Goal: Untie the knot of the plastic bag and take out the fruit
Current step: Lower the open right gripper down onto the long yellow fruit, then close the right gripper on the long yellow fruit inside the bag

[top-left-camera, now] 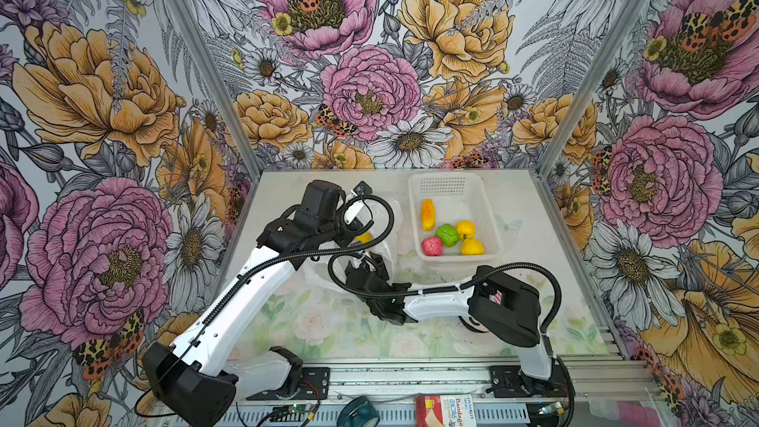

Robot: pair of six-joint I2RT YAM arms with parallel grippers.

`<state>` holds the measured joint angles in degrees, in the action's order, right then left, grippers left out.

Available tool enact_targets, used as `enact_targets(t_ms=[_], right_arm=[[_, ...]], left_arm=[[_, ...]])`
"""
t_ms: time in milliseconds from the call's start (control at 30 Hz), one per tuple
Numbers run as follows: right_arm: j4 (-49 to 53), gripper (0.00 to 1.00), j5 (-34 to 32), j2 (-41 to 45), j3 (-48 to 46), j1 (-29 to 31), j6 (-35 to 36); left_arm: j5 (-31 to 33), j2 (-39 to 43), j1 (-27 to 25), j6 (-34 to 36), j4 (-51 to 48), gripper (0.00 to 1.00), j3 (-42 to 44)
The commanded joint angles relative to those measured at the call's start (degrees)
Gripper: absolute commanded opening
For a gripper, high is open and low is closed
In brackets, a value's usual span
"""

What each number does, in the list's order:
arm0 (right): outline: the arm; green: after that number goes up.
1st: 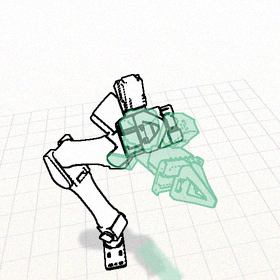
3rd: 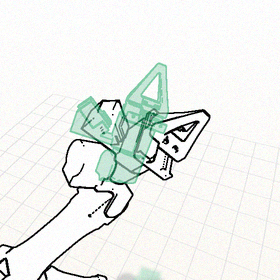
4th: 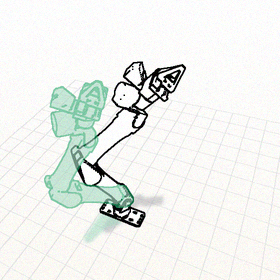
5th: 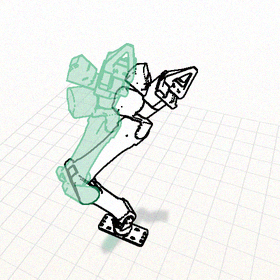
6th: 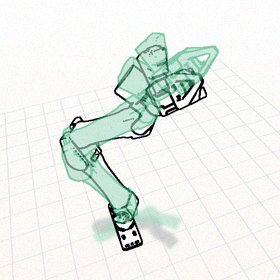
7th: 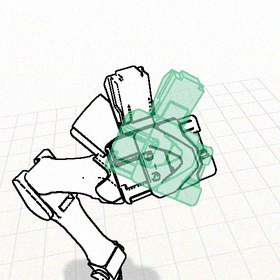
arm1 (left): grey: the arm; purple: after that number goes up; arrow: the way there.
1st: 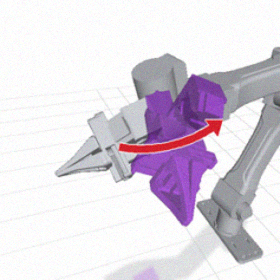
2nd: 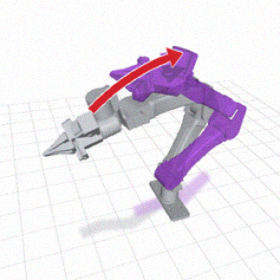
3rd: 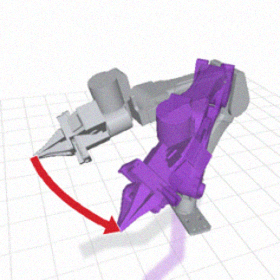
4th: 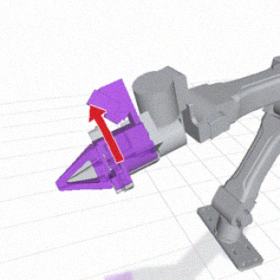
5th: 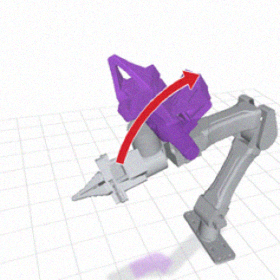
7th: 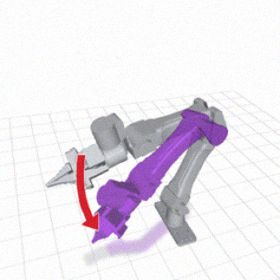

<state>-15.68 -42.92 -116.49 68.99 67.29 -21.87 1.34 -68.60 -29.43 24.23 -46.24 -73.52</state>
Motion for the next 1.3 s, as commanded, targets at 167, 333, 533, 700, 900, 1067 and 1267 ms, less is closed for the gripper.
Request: enact_targets(t_ms=[167, 333, 533, 700, 900, 1067, 1267], right_arm=[[-9.1, 0.71, -3.1, 3.4, -7.0, -0.4, -0.7], [-6.8, 0.81, -2.3, 0.5, -4.2, -1.7, -1.8], [-3.1, 0.91, -0.6, -4.2, 1.6, -5.0, -5.0], [-0.5, 0.92, -0.5, -9.6, 7.1, -6.6, -7.1], [0.7, 0.91, -4.1, -12.6, 9.1, -7.1, -9.7], [5.4, 0.9, -3.8, -14.3, 11.2, -7.6, -12.7], [5.9, 0.81, -2.1, -13.6, 9.4, -7.6, -15.2]], left_arm=[[-3.0, 2.9, -2.3, 1.8, 1.1, 0.0, 0.9], [-4.5, 4.1, -3.3, 2.6, 1.5, 0.0, 1.2], [-7.1, 6.2, -4.6, 3.8, 2.4, 0.0, 2.1], [-9.5, 8.5, -4.8, 4.6, 3.8, 0.0, 3.3], [-9.0, 9.5, -4.8, 5.0, 4.6, 0.0, 4.1], [-8.2, 9.4, -4.8, 4.9, 4.6, 0.0, 4.2], [-3.8, 7.9, -4.0, 3.9, 4.6, 0.0, 4.2]])
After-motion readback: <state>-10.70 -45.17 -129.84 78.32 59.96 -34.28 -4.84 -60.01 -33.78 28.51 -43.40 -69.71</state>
